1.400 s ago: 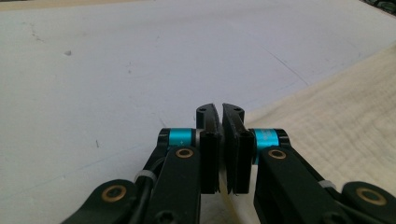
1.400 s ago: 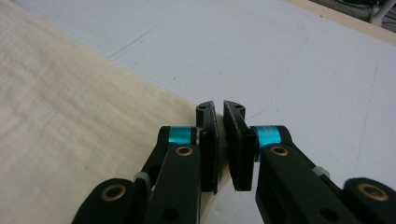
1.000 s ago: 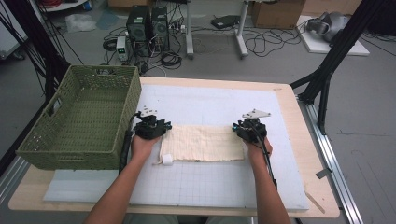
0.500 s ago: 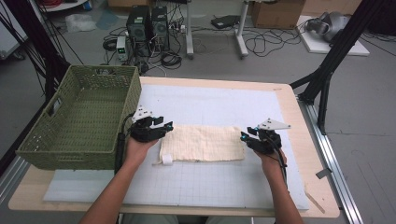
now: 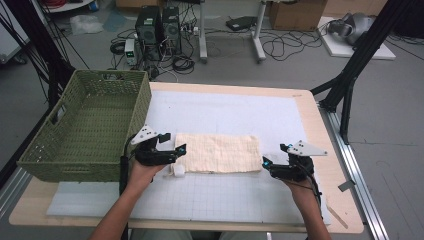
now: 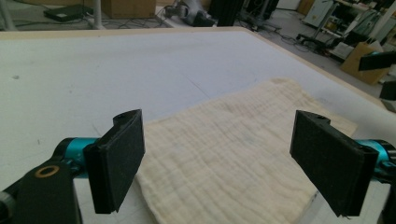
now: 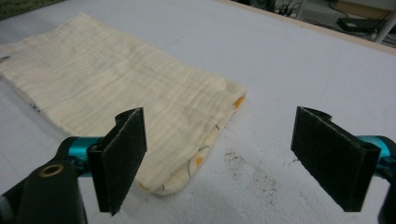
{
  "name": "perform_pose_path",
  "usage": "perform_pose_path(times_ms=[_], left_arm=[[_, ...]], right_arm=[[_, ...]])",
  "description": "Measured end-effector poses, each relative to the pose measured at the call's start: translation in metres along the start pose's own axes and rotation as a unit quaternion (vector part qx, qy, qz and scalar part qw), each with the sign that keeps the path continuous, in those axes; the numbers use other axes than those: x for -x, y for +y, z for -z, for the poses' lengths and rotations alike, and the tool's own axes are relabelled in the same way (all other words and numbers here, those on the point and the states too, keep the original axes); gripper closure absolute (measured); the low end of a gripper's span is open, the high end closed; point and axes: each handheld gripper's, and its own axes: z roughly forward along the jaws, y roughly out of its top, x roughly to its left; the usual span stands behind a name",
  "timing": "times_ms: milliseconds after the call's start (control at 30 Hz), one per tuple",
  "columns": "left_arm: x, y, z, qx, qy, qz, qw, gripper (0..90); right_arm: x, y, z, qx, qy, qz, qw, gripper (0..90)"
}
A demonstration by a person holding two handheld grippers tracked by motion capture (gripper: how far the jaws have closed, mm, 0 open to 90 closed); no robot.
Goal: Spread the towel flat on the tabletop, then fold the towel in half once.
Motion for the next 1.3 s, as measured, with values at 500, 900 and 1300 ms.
perform_pose_path(times_ms=[500, 900, 1300], left_arm=[[0.000, -0.001, 0.001, 0.007, -0.011, 0.000, 0.9999, 17.9], [-0.004, -0.004, -0.004, -0.014, -0.006, 0.012, 0.9998, 18.0], [-0.015, 0.012, -0.024, -0.026, 0.022, 0.030, 0.9990, 20.0]], right_arm=[[0.004, -0.004, 0.002, 0.011, -0.009, -0.016, 0.9998, 11.4], [0.008, -0.008, 0.001, 0.007, -0.014, -0.031, 0.9994, 11.4], [0.009, -0.010, -0.001, 0.001, -0.008, -0.029, 0.9996, 11.4]])
